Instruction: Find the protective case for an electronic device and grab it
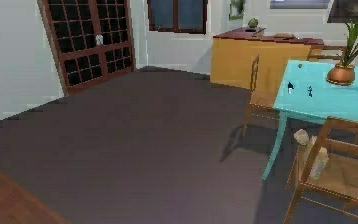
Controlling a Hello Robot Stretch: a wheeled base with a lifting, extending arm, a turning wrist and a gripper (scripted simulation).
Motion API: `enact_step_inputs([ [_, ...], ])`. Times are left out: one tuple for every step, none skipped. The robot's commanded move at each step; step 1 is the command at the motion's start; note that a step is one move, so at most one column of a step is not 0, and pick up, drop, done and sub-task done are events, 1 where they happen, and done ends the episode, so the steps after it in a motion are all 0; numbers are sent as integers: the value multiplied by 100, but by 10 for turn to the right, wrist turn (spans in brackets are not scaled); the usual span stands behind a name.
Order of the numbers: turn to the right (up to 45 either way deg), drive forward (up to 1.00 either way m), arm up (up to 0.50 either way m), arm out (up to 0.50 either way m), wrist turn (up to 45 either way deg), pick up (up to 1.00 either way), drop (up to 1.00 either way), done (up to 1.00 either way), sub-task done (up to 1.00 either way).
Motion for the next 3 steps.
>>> enact_step_inputs([
  [-270,0,0,0,0,0,0,0,0],
  [0,80,0,0,0,0,0,0,0],
  [-300,0,0,0,0,0,0,0,0],
])
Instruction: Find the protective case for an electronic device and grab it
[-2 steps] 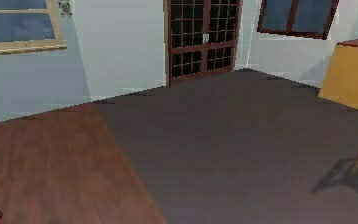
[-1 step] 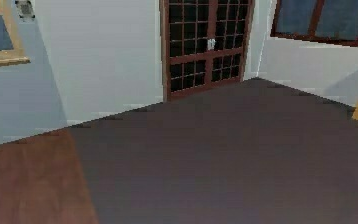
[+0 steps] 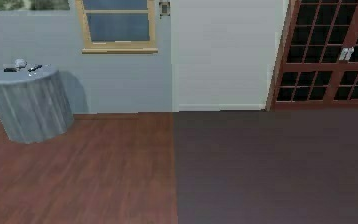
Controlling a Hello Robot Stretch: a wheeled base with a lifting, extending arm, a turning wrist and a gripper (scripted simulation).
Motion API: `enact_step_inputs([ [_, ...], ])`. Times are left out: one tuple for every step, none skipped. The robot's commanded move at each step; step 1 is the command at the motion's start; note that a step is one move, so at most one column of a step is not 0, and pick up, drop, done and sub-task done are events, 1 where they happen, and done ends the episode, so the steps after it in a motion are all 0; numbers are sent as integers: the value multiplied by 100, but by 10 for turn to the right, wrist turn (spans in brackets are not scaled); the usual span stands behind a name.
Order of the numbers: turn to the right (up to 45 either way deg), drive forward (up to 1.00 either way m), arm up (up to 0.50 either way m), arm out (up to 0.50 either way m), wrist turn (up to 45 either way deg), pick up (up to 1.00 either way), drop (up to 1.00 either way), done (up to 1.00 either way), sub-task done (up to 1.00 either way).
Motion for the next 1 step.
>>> enact_step_inputs([
  [0,70,0,0,0,0,0,0,0],
])
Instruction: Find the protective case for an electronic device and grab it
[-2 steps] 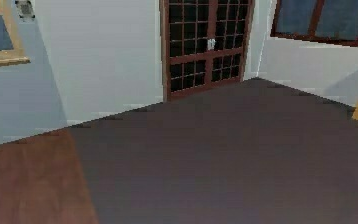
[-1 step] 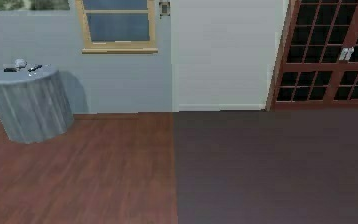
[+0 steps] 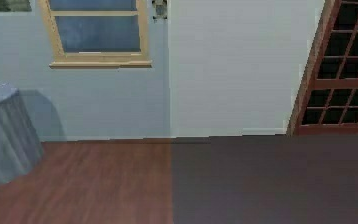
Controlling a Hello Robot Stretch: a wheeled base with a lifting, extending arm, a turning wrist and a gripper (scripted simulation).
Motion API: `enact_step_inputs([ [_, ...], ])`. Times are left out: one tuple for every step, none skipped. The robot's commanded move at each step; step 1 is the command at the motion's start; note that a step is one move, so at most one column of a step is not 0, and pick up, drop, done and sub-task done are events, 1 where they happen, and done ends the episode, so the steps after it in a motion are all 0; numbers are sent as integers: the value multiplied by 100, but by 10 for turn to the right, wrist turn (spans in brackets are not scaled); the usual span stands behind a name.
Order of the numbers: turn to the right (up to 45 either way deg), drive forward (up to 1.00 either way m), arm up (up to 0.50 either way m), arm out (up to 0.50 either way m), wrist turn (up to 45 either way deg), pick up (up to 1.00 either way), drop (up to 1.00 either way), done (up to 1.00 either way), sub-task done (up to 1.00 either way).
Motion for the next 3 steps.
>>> enact_step_inputs([
  [-450,0,0,0,0,0,0,0,0],
  [-30,0,0,0,0,0,0,0,0],
  [0,100,0,0,0,0,0,0,0],
])
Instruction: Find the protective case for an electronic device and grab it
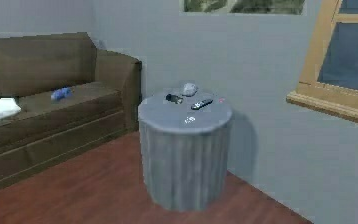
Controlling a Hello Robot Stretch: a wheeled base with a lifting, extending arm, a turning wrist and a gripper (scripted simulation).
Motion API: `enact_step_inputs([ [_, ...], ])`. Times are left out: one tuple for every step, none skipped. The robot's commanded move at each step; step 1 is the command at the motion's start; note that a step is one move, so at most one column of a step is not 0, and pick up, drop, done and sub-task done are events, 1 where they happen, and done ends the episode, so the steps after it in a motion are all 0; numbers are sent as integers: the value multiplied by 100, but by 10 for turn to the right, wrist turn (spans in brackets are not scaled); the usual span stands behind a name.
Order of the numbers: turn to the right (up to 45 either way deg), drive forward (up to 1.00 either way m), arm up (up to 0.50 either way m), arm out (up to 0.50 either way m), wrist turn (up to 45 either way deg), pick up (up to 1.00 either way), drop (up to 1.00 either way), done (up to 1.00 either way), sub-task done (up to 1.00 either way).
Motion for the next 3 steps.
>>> enact_step_inputs([
  [-360,0,0,0,0,0,0,0,0],
  [0,100,0,0,0,0,0,0,0],
  [-30,0,0,0,0,0,0,0,0],
])
